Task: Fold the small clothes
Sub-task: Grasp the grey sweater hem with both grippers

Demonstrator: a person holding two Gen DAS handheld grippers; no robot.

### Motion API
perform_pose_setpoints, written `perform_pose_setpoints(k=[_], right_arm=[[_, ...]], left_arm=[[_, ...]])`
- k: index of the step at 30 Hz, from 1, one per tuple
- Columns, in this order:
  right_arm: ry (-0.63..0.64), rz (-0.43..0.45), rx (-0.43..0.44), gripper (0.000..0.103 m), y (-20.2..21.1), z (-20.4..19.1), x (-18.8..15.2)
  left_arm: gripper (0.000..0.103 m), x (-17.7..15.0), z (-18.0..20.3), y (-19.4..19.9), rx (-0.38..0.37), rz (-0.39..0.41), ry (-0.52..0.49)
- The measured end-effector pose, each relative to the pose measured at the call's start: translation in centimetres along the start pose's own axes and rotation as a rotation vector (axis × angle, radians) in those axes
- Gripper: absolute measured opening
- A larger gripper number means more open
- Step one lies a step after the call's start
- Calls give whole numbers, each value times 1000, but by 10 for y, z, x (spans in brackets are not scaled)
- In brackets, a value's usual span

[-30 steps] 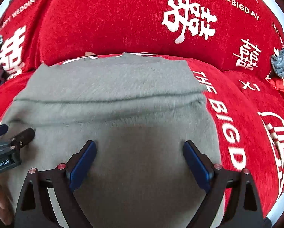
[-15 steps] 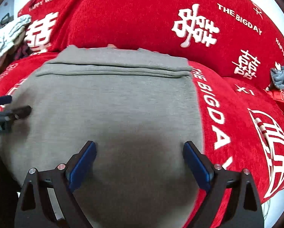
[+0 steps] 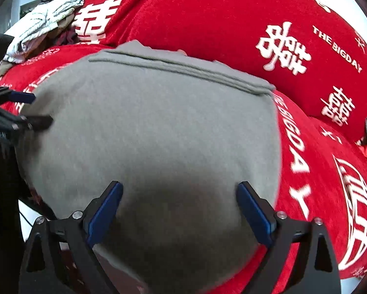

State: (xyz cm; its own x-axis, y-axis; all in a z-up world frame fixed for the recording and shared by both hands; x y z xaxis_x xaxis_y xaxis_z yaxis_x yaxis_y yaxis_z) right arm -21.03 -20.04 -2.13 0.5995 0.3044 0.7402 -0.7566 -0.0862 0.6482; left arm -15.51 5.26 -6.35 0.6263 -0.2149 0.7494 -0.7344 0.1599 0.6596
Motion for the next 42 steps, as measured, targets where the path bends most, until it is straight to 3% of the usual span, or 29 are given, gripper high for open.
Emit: perform_pose_setpoints(k=[6, 9, 11, 14, 17, 20, 21, 22, 23, 24, 25, 26, 28, 30, 33, 38, 42], right_arm=[[6, -35, -36, 95, 13, -8, -7], [-32, -33, -58, 95, 22, -2, -7], [-88, -47, -82, 95, 25, 10, -13], [-203, -106, -75, 95, 23, 27, -28], [-269, -120, -51, 95, 27, 32, -35], [-234, -150, -28, 94, 25, 19, -39], [-210, -157, -30, 89, 24, 14, -39], [-175, -158, -39, 82, 24, 8, -39], [-149, -144, -54, 63, 27, 4, -38], [-145, -124, -42, 31, 31, 2, -35], [-143, -115, -22, 19, 35, 1, -32], [-166, -110, -2, 16, 38, 4, -30], [-206, -108, 27, 15, 39, 9, -29], [-270, -88, 79, 15, 43, 19, -24], [-329, -8, 122, 15, 57, 34, -5], [-327, 114, 98, 15, 55, 55, 48], [-385, 123, 81, 15, 20, 73, 75]], left_arm=[[103, -2, -6, 13, 31, 13, 12], [103, -12, -31, 15, 33, -3, 97], [103, -22, -52, 9, 10, -54, 188], [103, -35, -75, -2, -95, -136, 334], [103, -36, -66, -2, -95, -144, 294], [102, -38, -43, -3, -43, -156, 187], [96, -37, -39, -2, -40, -151, 172], [80, -36, -33, 4, -55, -133, 147], [54, -35, -28, 10, -51, -106, 122], [41, -33, -21, 17, -47, -80, 88], [22, -33, -15, 22, -26, -59, 48], [17, -32, -10, 24, 1, -49, 10], [14, -28, -6, 26, 4, -49, -5], [13, -20, -11, 32, -41, -31, 29], [13, 2, -18, 39, -85, 20, 77], [13, 51, -33, 26, -106, 87, 157], [13, 76, -41, -11, -112, 75, 224]])
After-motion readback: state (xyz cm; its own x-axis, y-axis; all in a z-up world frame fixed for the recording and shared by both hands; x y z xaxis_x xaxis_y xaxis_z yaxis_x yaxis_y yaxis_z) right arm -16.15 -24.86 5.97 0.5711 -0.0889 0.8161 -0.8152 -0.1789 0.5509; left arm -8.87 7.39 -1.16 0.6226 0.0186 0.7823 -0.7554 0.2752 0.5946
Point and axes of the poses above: each gripper's, at about its wrist camera, not at the fingertips, and y roughly against the way its jaws point, z to its right, x to its top, the point moved 3 cm from there along -y, roughly the way its jaws point, and after that the axes turned 8 degrees about z, right-handed, at the moved point
